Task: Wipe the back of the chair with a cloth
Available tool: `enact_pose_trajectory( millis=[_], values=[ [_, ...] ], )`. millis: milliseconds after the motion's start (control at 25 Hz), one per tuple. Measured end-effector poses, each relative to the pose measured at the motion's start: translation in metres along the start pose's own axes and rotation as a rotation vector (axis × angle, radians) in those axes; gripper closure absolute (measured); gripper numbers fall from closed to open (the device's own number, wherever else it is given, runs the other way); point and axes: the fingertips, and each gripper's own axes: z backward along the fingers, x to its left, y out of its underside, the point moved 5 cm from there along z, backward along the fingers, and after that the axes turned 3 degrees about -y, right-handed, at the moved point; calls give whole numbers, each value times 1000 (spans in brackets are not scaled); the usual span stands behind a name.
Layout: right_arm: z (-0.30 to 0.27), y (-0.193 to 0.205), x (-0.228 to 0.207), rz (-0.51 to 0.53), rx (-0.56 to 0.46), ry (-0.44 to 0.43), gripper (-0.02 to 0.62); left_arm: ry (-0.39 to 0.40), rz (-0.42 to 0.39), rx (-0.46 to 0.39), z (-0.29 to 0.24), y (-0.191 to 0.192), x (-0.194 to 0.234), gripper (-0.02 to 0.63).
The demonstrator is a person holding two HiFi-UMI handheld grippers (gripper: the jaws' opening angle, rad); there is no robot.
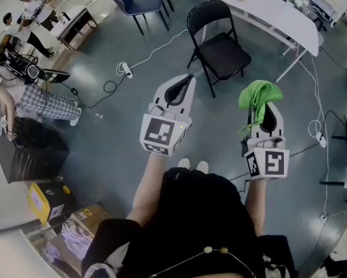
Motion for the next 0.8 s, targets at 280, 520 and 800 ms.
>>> enact_pose_trajectory(
  millis=[280, 520, 800],
  values=[
    [7, -3, 1, -1, -3, 8, 554, 2, 5, -8, 7, -4, -5, 603],
    [10, -3, 0, -10, -5, 11, 554, 4, 7, -6, 9, -5, -7, 603],
    [22, -3, -6, -3, 16, 7, 552, -21, 20, -4, 13, -3, -11, 603]
  ],
)
